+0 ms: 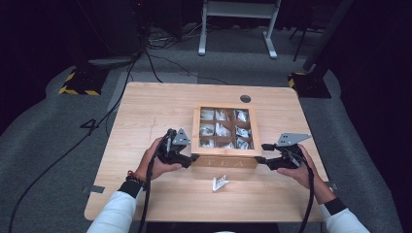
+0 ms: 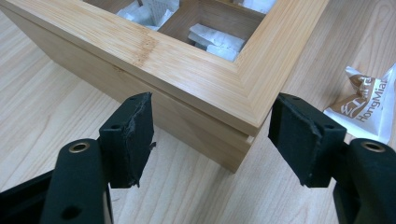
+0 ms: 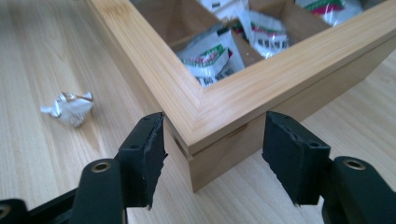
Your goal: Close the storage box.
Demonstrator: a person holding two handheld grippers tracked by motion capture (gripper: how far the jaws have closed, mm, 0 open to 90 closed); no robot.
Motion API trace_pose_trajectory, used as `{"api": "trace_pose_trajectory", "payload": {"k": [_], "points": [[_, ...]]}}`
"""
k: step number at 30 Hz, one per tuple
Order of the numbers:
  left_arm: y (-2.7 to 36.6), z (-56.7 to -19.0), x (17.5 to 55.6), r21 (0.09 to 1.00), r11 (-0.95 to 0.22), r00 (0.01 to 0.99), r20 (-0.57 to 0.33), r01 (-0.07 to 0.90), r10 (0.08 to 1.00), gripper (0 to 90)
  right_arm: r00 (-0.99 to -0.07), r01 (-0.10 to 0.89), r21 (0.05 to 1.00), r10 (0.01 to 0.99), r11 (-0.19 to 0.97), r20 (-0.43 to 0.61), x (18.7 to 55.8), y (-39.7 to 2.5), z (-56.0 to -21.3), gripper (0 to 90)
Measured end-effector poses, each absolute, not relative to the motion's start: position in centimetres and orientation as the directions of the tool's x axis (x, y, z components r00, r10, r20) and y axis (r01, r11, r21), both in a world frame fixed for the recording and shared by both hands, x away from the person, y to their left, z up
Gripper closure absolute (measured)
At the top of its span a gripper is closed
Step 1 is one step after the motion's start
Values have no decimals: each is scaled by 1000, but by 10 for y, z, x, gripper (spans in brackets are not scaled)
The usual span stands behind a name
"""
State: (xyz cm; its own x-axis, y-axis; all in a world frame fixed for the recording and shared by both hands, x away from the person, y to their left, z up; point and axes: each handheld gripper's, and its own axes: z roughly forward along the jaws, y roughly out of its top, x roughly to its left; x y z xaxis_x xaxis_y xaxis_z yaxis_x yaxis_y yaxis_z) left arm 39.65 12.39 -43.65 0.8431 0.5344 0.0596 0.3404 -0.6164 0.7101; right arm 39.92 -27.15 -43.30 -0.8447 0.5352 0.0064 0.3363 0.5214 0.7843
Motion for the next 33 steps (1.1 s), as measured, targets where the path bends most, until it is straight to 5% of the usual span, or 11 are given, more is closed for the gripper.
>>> {"api": "trace_pose_trajectory", "payload": {"k": [33], "points": [[150, -421, 365, 678, -671, 779, 232, 301, 583, 179, -806, 273, 763, 572, 586, -152, 378, -291, -411, 285]]}}
